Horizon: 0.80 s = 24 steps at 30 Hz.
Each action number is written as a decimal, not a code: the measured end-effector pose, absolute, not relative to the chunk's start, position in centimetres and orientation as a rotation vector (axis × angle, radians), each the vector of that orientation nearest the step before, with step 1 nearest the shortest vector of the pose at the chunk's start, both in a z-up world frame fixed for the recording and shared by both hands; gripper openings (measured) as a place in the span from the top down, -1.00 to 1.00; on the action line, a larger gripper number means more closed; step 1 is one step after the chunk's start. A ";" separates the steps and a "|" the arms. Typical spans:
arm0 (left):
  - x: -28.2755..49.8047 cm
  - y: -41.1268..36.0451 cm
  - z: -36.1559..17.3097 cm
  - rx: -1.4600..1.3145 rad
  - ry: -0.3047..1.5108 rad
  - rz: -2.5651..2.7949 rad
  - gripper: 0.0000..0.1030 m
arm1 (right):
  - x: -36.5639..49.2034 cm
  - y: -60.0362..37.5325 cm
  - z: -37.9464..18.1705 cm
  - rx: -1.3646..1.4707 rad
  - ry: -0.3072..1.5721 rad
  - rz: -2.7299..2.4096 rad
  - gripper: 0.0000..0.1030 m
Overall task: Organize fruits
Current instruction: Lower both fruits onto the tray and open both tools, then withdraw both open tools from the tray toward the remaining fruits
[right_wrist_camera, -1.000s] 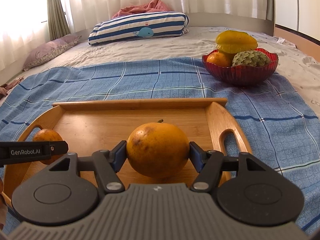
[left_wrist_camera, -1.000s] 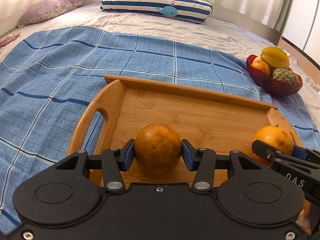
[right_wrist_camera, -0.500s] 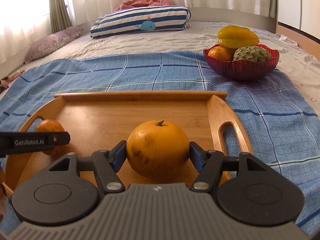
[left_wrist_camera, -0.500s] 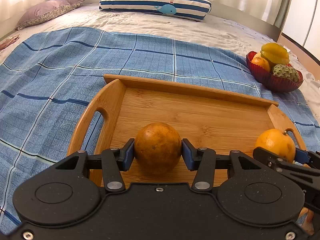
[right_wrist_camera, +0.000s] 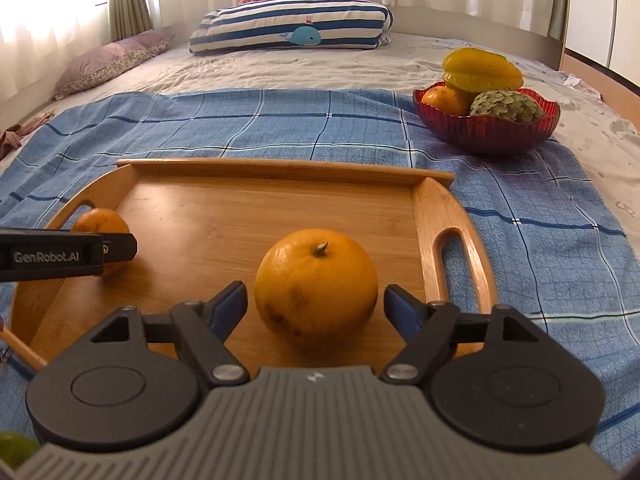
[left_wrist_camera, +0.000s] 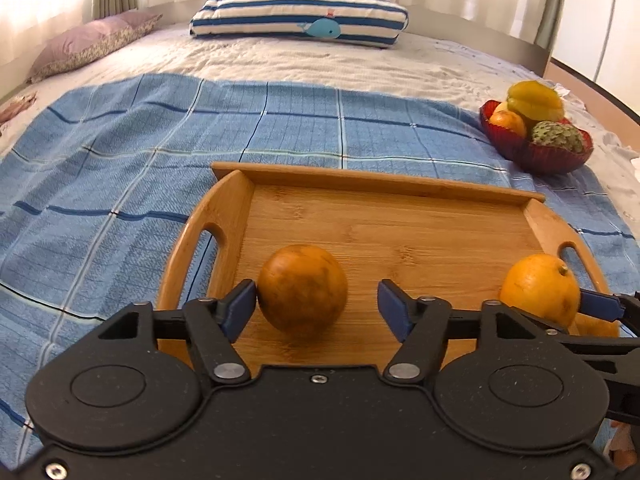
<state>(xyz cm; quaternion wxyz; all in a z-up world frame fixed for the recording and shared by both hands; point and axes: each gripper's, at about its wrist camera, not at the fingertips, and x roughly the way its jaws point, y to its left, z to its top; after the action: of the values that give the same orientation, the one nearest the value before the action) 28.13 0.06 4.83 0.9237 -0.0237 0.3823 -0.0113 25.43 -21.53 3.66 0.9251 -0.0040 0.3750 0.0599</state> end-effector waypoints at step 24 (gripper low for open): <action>14.2 -0.4 8.4 -0.058 0.600 -0.132 -0.74 | 14.1 -22.9 6.7 0.042 0.538 0.194 -1.00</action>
<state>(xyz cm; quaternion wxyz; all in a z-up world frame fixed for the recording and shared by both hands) 14.24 -0.38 8.36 0.9528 -0.0284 0.2950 -0.0651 14.08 -22.92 6.75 0.9592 0.0205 0.2653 0.0956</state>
